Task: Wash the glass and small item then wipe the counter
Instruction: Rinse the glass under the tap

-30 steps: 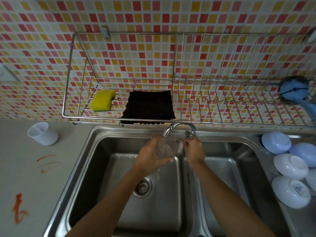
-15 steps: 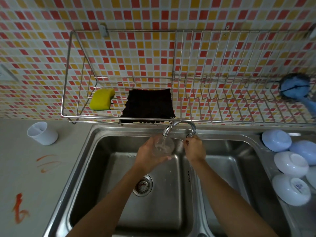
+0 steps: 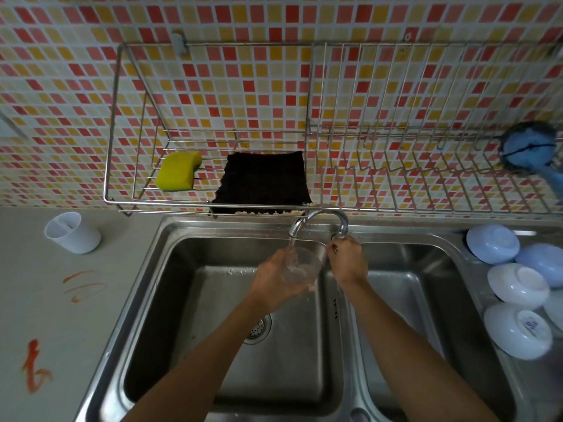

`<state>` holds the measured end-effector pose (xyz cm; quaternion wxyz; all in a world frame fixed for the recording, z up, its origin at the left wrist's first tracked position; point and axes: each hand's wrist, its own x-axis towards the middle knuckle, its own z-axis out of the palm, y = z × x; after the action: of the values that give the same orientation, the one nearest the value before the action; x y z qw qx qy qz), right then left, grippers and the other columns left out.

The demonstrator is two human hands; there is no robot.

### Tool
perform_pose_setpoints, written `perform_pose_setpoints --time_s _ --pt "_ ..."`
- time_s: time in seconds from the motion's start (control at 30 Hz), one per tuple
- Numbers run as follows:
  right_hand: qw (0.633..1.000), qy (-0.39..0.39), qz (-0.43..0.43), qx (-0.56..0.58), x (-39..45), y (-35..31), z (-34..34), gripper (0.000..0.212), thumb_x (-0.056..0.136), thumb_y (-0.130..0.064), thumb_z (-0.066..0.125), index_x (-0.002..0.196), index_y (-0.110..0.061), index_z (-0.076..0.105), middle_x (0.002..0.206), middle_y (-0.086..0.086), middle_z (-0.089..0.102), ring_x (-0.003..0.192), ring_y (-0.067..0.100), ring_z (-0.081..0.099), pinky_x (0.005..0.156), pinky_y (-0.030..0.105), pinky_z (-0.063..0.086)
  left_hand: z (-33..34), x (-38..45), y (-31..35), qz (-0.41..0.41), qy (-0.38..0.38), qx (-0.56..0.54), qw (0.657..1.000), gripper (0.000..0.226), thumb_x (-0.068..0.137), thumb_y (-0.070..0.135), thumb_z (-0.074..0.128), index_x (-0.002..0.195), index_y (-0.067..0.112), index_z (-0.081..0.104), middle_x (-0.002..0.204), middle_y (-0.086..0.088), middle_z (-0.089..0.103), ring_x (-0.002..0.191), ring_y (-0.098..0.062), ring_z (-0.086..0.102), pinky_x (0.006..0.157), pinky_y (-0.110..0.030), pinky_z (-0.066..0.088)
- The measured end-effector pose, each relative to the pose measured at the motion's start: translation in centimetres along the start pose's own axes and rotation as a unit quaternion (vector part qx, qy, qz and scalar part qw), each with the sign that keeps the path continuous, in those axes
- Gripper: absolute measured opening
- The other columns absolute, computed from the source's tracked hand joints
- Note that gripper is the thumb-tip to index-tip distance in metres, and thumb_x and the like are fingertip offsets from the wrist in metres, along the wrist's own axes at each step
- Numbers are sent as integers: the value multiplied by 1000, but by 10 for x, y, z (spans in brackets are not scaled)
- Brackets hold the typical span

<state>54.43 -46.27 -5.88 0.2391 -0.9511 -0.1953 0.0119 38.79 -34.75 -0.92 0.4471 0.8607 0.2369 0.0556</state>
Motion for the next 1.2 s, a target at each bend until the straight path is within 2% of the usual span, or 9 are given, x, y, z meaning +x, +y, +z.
perform_pose_setpoints --time_s 0.07,0.17,0.37,0.53,0.63,0.73,0.87,1.07,1.2 --pt "1000 0 1 9 -1 0 0 12 89 -19 66 95 -11 74 99 9 67 81 23 68 75 37 59 -5 -1 -6 -21 13 -12 1000 73 58 41 90 119 26 53 100 14 64 91 -5 63 69 -10 51" --pt "1000 1 1 14 0 1 0 12 89 -19 67 94 -12 74 99 8 67 82 23 68 74 38 59 -13 6 -11 -36 36 -10 999 84 52 52 88 124 28 52 106 11 65 96 -8 63 79 -21 56" --pt "999 19 14 30 2 7 0 14 92 -18 63 96 -9 72 95 12 65 80 26 65 73 35 57 -17 7 6 15 14 -2 1000 75 57 51 86 121 33 50 102 21 58 97 -4 60 83 -24 54" --pt "996 48 43 63 5 20 -1 24 97 -23 56 92 -5 71 87 17 65 76 30 66 70 35 54 -10 2 0 3 24 -44 999 74 57 49 88 120 30 54 104 14 64 95 0 63 75 -13 53" --pt "995 55 38 79 2 24 -2 23 97 -20 54 93 -5 70 86 17 67 75 30 66 70 33 56 -9 0 -4 12 20 -29 999 80 55 53 87 122 26 52 105 13 66 96 -3 63 81 -23 55" --pt "994 50 37 87 -14 23 0 26 100 -21 48 116 -7 63 97 17 69 83 32 67 72 33 53 -9 -1 -5 14 61 -18 998 78 56 48 88 121 22 53 106 10 63 95 -7 60 76 -14 49" --pt "998 2 11 66 -65 32 23 53 99 -27 47 148 -10 33 142 11 50 118 28 57 91 40 51 -8 -3 -9 43 70 17 996 80 58 45 88 125 24 50 112 7 58 98 -7 54 73 -4 36" --pt "996 -87 7 12 -139 54 53 59 101 -25 40 153 -11 14 160 7 16 147 21 17 115 31 24 -1 -10 -9 46 83 19 995 79 58 43 89 124 22 52 111 6 57 98 -10 53 77 -19 41" --pt "993 -99 -27 -49 -179 61 62 59 97 -22 47 148 0 26 155 15 20 144 28 25 114 35 15 3 -21 -10 46 84 15 995 76 59 39 89 123 21 53 109 8 56 99 -9 52 71 -7 36"
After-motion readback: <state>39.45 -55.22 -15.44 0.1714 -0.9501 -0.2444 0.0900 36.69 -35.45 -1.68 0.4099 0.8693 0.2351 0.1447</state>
